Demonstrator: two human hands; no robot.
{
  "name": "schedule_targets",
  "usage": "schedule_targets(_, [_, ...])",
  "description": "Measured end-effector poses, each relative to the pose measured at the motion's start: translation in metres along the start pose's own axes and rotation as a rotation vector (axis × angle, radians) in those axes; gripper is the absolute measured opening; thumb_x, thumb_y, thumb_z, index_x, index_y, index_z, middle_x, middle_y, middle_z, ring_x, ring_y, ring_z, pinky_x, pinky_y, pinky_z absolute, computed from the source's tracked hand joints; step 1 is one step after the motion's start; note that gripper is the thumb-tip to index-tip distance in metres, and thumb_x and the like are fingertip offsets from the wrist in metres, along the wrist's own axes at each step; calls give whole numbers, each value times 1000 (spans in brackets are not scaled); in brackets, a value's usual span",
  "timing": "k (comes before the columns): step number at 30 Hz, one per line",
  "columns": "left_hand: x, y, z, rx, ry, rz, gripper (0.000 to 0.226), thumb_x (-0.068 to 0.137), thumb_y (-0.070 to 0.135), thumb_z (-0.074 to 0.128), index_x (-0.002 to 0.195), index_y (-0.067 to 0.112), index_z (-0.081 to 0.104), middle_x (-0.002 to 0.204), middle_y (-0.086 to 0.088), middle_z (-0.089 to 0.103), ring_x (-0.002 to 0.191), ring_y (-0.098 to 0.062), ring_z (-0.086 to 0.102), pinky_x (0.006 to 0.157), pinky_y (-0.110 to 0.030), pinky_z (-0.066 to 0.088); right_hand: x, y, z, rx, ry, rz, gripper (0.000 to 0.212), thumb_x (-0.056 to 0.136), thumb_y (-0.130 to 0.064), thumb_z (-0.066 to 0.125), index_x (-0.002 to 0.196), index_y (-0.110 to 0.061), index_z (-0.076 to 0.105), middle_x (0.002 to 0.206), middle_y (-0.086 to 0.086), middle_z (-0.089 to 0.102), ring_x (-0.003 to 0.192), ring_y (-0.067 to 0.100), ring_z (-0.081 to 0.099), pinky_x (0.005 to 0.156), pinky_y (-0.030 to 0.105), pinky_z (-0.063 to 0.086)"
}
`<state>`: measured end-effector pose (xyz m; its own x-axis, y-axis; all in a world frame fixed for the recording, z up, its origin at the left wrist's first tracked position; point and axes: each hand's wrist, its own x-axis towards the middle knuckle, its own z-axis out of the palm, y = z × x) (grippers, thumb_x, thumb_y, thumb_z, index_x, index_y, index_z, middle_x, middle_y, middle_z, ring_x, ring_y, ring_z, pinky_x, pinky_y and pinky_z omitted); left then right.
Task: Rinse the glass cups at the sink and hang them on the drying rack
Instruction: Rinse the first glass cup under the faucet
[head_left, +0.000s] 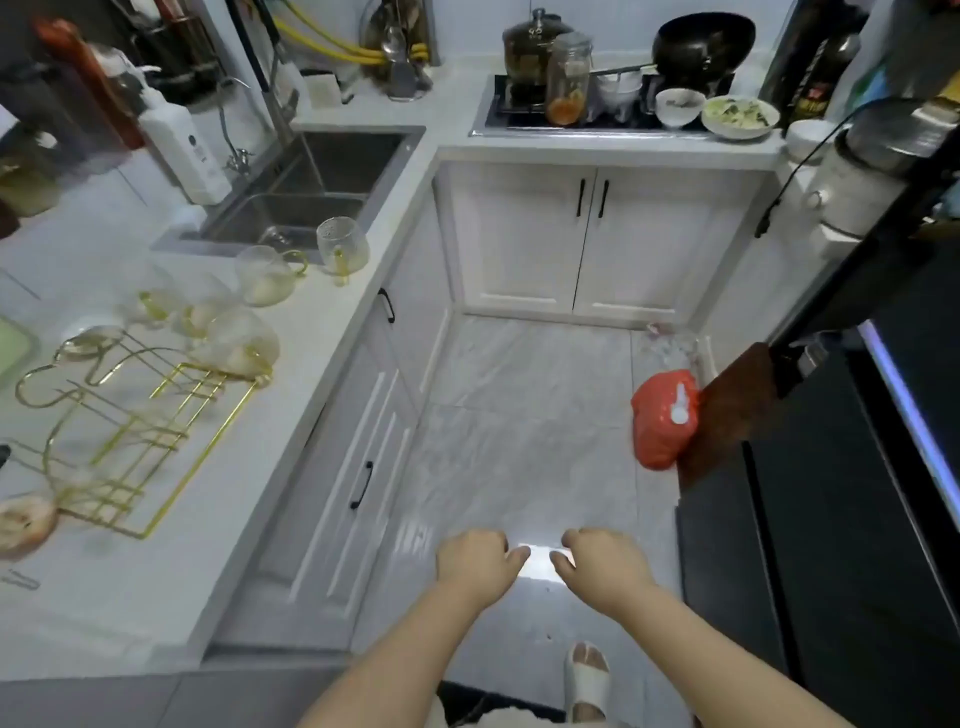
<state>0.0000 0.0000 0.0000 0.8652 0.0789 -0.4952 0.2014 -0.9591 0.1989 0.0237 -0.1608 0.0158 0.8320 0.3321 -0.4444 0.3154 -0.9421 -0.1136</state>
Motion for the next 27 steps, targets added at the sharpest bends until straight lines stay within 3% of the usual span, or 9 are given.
schedule_targets(5, [28, 43, -2, -17, -32, -72, 51, 92, 55, 36, 111, 17, 65, 113, -7, 67, 107, -27, 62, 87, -32, 46, 32, 47, -4, 26, -19, -41, 41, 95, -43, 35, 112, -14, 59, 113, 6, 64, 105, 29, 59, 84, 31, 42])
schedule_targets(12, [48, 76, -1, -51, -59, -158, 53, 92, 55, 36, 102, 13, 66, 107, -9, 68, 101, -29, 63, 84, -33, 48, 66, 83, -7, 55, -76, -87, 42, 96, -43, 34, 113, -15, 60, 113, 6, 66, 104, 26, 61, 84, 30, 43])
schedule_targets(16, [60, 75, -9, -80, -89, -221, 52, 92, 55, 35, 98, 13, 65, 105, -9, 69, 100, -29, 63, 84, -34, 49, 85, 85, -15, 74, -105, -119, 43, 95, -44, 34, 111, -14, 62, 111, 5, 66, 103, 25, 61, 84, 30, 43])
schedule_targets(22, [92, 58, -29, -101, -118, -254, 54, 93, 56, 34, 117, 16, 61, 118, -6, 65, 112, -26, 59, 88, -32, 45, 126, 76, -36, 53, -111, -163, 48, 96, -48, 32, 111, -14, 62, 112, 5, 66, 105, 24, 60, 86, 31, 42])
schedule_targets(27, [123, 35, -50, -160, -98, -254, 53, 92, 57, 36, 116, 17, 62, 117, -3, 66, 111, -23, 59, 87, -30, 46, 162, 62, -59, -13, -116, -189, 50, 96, -50, 31, 111, -14, 62, 112, 4, 66, 104, 24, 61, 85, 30, 42])
